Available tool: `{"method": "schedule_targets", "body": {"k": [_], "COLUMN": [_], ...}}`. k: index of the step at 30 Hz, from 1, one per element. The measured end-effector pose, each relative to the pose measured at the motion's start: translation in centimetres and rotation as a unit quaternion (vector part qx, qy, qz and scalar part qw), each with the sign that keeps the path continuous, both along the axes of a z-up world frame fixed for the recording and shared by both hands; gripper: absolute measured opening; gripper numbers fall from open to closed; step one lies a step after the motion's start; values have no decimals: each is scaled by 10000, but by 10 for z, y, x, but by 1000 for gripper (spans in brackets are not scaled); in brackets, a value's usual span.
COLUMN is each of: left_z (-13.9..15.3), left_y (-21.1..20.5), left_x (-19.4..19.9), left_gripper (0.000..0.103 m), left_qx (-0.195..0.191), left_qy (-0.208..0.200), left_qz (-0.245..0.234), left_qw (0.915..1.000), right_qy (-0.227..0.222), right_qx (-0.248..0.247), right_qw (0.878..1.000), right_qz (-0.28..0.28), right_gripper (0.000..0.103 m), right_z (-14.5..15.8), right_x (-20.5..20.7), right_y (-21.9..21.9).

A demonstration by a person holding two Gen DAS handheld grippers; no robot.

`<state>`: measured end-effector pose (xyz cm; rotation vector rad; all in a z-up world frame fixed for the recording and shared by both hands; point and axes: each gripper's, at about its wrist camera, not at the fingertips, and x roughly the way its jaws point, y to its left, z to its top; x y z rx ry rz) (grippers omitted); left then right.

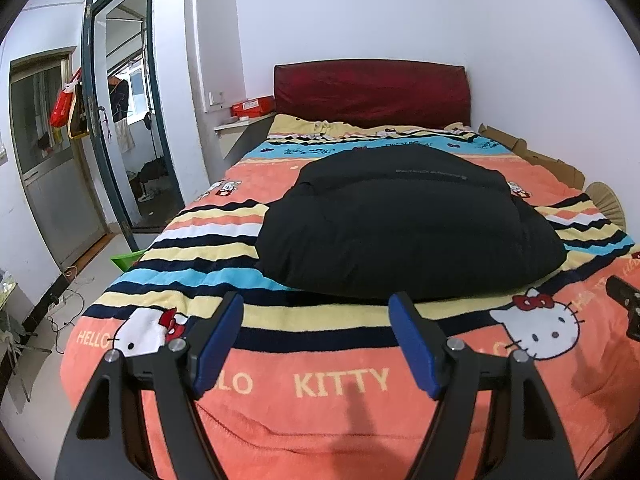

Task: Fold large clothes

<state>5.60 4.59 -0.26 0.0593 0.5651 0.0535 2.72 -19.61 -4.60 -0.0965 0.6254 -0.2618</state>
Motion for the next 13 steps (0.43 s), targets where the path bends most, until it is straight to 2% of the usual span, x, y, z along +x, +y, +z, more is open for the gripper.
{"method": "schedule_targets", "body": {"k": [13], "left_z": [-2], "left_y": [-19], "left_x": [-1], "left_gripper": [74], "left_qx": [182], "left_qy": [-32], "left_qz": [-188], "left_qw": [9997], "right_qy": [61], "right_qx": [103], "right_qw": [9999], "right_qz": [-49], "right_gripper": [103], "right_z": [-10], "right_x": [3], "right_y": [-11]}}
